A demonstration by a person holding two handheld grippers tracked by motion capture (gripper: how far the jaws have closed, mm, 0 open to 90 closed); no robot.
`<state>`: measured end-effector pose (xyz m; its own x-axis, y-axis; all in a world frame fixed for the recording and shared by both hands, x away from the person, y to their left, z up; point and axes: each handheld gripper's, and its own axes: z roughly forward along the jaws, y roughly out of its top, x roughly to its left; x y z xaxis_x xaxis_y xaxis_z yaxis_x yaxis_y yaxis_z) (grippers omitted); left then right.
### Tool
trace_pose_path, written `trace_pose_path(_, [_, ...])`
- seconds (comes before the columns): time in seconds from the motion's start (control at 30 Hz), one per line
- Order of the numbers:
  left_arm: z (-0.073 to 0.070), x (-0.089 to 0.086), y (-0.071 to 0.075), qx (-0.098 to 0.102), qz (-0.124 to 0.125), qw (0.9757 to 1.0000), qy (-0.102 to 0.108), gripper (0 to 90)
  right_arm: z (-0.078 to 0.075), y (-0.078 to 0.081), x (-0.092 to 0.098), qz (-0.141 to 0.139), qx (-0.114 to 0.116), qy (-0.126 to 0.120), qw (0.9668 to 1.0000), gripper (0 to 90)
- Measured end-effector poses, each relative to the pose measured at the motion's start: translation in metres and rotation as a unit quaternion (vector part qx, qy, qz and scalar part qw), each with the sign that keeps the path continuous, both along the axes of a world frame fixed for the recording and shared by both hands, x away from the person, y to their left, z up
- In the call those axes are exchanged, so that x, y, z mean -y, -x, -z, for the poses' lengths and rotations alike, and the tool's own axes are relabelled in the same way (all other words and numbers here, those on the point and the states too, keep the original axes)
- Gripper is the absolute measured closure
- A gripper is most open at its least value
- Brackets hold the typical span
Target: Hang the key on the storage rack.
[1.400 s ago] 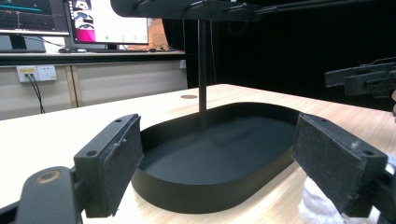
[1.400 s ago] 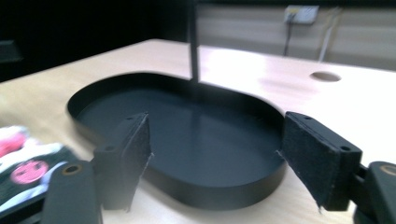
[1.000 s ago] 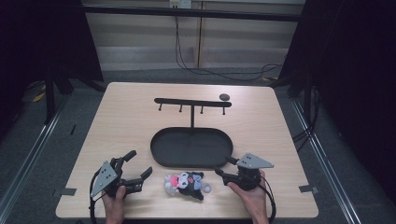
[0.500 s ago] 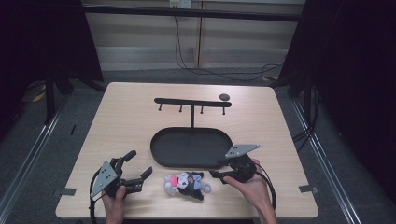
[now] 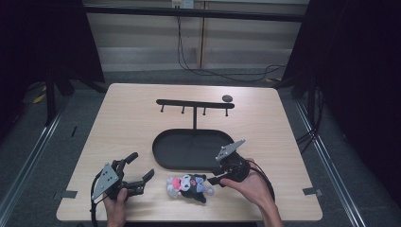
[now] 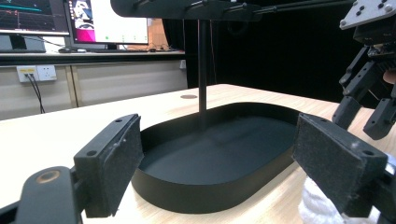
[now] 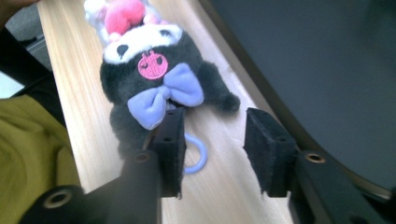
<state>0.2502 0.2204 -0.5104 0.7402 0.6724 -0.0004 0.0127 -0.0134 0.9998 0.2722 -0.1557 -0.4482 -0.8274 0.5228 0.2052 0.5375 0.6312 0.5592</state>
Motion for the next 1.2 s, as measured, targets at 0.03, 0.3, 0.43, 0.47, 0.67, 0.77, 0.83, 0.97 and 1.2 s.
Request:
trace_pose_path(0.03, [0.000,0.000,0.000,0.000,0.001,1.0000,-0.002,15.6,0.000,-0.001,-0.001,-0.002,-0.004,0.003,1.0000,61.1])
trace_pose_path(0.3, [0.000,0.000,0.000,0.000,0.001,1.0000,-0.002,15.6,-0.002,-0.007,-0.003,-0.018,-0.023,0.015,0.9994,64.4])
trace_pose_path(0.43, [0.000,0.000,0.000,0.000,0.001,1.0000,0.000,15.6,0.000,-0.009,-0.008,-0.039,-0.029,0.027,0.9985,66.7])
trace_pose_path(0.47, [0.000,0.000,0.000,0.001,0.001,1.0000,-0.002,15.6,0.001,-0.010,-0.010,-0.036,-0.025,0.035,0.9984,68.8])
trace_pose_path(0.67, [0.000,0.000,0.000,0.000,0.001,1.0000,-0.001,15.6,0.005,-0.015,-0.011,-0.041,-0.056,0.031,0.9971,73.9])
trace_pose_path(0.77, [0.000,0.000,0.000,0.000,0.000,1.0000,0.000,15.6,0.006,-0.015,-0.013,-0.049,-0.065,0.035,0.9961,72.1])
trace_pose_path(0.83, [0.000,0.000,0.000,0.000,0.001,1.0000,0.000,15.6,0.006,-0.014,-0.014,-0.055,-0.064,0.035,0.9958,72.0])
trace_pose_path(0.97, [0.000,0.000,0.000,0.000,0.000,1.0000,0.000,15.6,0.013,-0.014,-0.020,-0.068,-0.079,0.045,0.9935,70.2])
trace_pose_path(1.2, [0.000,0.000,0.000,0.000,0.001,1.0000,-0.002,15.6,0.019,-0.017,-0.028,-0.081,-0.091,0.055,0.9911,64.0])
